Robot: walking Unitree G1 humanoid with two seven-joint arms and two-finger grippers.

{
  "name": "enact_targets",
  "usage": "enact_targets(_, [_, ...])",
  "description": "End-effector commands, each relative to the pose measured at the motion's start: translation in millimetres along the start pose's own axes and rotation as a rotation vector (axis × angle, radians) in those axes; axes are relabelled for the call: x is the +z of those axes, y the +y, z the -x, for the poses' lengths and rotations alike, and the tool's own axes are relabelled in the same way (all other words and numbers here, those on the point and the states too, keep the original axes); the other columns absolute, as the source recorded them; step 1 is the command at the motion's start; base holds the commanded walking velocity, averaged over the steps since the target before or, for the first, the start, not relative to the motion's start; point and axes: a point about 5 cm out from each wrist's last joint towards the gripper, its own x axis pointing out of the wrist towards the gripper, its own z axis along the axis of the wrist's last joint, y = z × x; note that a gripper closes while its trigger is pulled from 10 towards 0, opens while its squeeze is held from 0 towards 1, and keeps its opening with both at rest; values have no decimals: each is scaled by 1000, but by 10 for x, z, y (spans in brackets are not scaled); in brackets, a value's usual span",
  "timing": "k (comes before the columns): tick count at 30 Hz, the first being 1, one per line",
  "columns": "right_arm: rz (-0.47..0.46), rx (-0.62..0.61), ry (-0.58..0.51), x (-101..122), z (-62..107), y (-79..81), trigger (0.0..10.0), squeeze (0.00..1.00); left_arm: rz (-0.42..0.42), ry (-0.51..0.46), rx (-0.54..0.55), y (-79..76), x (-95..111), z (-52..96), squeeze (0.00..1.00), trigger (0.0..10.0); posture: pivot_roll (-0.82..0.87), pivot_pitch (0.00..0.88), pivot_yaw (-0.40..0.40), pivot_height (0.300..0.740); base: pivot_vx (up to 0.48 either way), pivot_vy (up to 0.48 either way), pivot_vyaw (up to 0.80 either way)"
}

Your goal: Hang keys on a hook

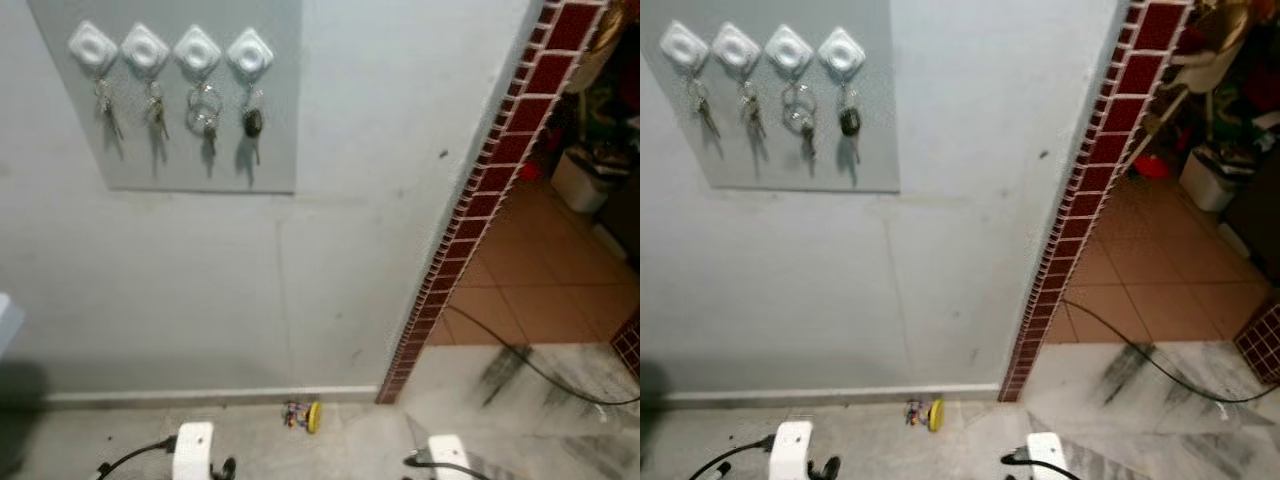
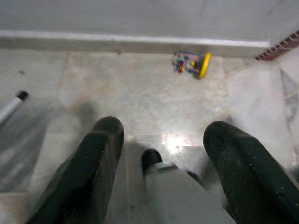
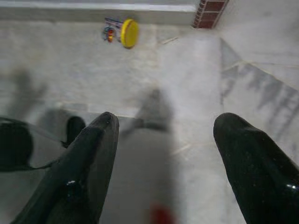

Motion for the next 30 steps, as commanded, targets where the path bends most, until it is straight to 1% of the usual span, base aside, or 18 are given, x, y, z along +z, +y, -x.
enact_targets(1, [4,-34,9,-10,23,-121,10000,0,-1,-7,-15,-76,22,-15,0,10000,-125,0,15,740,0,-446,0])
enact_targets(4, [2,-33,7,-6,22,-121,10000,0,0,-6,-15,-76,22,-15,0,10000,-125,0,15,740,0,-444,0])
enact_targets(5, [2,-34,6,-2,22,-124,10000,0,11,-11,-14,-74,26,-15,0,10000,-125,0,14,740,0,0,0])
enact_targets(30, [5,-29,5,19,18,-127,10000,0,44,-13,-12,-77,43,-21,0,10000,-125,0,7,740,0,0,0])
